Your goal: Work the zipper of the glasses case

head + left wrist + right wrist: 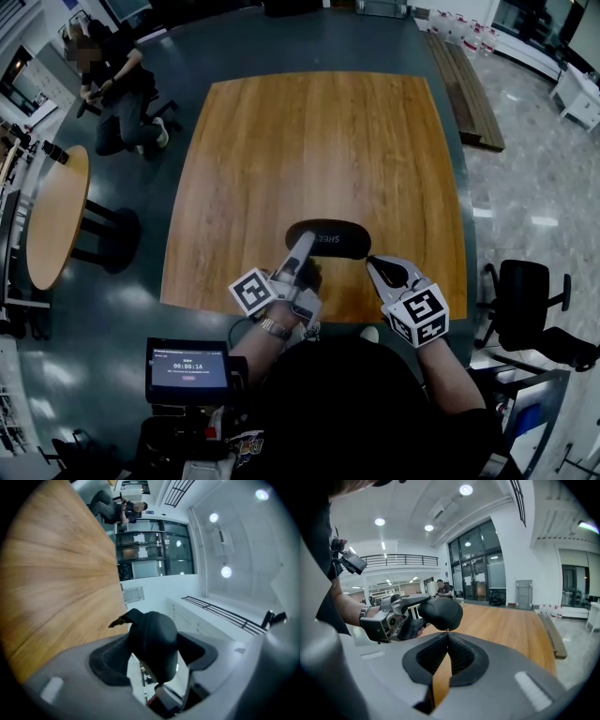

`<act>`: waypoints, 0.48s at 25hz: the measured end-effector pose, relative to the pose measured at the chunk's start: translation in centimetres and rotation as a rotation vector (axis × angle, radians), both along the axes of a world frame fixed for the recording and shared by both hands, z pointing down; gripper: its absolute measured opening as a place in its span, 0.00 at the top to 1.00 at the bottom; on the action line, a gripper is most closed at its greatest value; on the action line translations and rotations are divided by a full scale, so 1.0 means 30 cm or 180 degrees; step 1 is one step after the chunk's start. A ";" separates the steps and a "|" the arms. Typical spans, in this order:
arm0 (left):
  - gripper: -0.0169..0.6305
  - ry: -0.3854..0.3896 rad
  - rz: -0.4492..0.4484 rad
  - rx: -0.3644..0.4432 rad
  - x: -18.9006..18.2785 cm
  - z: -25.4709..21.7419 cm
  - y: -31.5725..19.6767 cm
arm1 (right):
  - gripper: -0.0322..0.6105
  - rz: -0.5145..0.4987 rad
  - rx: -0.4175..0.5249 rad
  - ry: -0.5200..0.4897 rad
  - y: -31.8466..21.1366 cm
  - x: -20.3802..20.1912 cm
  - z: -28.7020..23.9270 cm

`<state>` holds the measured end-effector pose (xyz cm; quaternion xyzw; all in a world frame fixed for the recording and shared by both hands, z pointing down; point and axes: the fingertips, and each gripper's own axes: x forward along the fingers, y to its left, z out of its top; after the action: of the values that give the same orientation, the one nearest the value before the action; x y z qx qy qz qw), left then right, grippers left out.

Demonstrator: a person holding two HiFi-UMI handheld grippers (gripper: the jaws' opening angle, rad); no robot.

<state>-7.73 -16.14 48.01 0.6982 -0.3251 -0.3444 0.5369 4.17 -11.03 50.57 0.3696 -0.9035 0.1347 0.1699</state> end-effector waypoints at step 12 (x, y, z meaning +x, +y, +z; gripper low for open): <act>0.53 -0.0514 0.0469 -0.1032 0.006 0.575 -0.032 | 0.95 0.0327 -0.1168 0.0105 -0.022 -0.002 0.569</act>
<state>-7.55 -17.09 65.27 0.6498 -0.3663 -0.1902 0.6383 4.12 -11.70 67.63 0.3802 -0.8409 0.2996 0.2422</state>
